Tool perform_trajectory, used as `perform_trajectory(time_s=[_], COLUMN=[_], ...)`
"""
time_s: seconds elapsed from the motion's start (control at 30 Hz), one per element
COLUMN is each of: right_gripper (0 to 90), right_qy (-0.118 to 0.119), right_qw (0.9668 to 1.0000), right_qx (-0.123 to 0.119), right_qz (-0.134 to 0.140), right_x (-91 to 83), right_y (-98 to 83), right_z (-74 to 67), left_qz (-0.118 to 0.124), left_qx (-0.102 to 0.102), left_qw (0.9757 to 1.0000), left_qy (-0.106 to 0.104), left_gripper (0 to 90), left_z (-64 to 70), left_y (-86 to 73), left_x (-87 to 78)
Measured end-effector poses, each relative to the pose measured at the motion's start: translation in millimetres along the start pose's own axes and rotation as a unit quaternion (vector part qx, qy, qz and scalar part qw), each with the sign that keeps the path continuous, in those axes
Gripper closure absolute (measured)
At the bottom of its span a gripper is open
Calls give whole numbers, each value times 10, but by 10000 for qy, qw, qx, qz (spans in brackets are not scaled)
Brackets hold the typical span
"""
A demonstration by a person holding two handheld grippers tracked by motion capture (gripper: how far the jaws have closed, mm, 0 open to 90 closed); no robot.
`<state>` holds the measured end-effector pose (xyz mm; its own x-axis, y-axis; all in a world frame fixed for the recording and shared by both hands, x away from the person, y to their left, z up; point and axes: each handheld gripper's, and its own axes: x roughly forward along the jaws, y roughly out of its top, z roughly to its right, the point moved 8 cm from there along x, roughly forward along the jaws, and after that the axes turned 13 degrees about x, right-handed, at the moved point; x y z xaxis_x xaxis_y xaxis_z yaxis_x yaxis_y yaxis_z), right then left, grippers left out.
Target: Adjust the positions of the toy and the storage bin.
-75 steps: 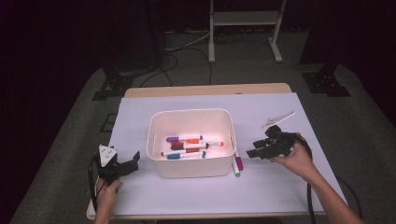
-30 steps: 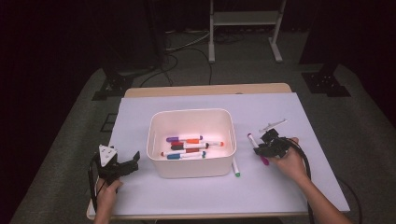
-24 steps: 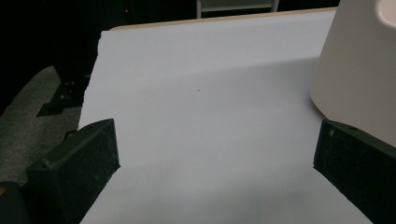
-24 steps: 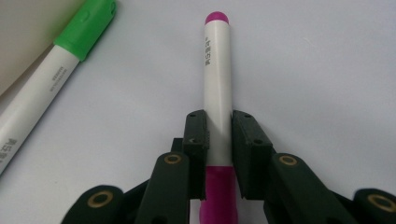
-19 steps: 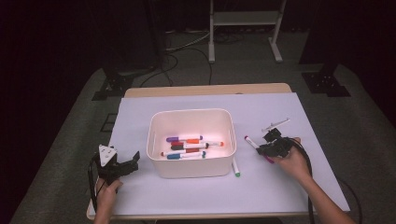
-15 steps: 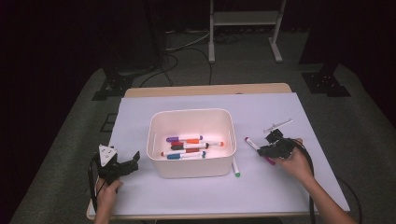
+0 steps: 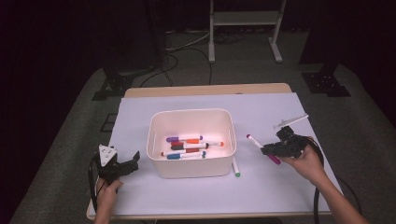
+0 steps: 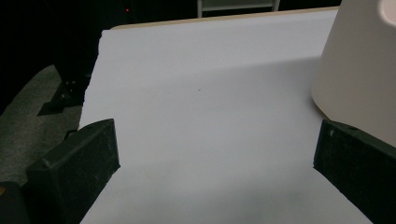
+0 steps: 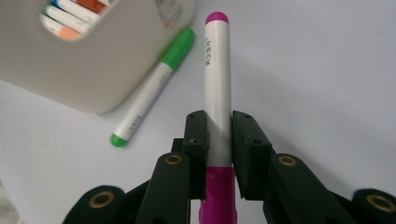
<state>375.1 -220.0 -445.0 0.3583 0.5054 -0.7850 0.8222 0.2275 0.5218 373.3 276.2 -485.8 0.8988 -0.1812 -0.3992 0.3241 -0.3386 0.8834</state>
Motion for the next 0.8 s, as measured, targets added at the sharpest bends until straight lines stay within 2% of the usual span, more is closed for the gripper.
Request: perform_trajectory(time_s=[0.03, 0.07, 0.3, 0.33, 0.43, 0.47, 0.53, 0.8], right_gripper=[760, 760, 760, 760, 760, 760, 760, 760], right_qy=[59, 59, 195, 252, 265, 287, 266, 574], right_qw=[10000, 10000, 9993, 9989, 9984, 9977, 9972, 9927], right_qx=[-54, -54, -263, -311, -430, -539, -631, -1038], right_qz=[17, 17, 197, 227, 246, 288, 290, 220], right_x=[-85, -85, -399, -485, -562, -624, -648, -699], right_y=[41, 41, 237, 294, 351, 414, 445, 674], right_z=[-54, -54, -282, -367, -449, -541, -582, -1005], left_qz=[2, 2, -1, 0, 6, 7, -11, 0], left_qx=[-3, -3, -9, -8, 15, 14, 9, -27], left_qw=[10000, 10000, 10000, 10000, 10000, 10000, 10000, 10000], left_qy=[-1, -1, 3, 6, 7, 8, 1, 2], left_gripper=[0, 0, 0, 0, 0, 0, 0, 0], left_z=[0, 0, -1, -1, 0, 0, -1, -2], left_y=[0, 0, -1, 0, 0, 1, -1, -1], left_x=[0, 0, -1, -1, 0, 0, -3, -1])
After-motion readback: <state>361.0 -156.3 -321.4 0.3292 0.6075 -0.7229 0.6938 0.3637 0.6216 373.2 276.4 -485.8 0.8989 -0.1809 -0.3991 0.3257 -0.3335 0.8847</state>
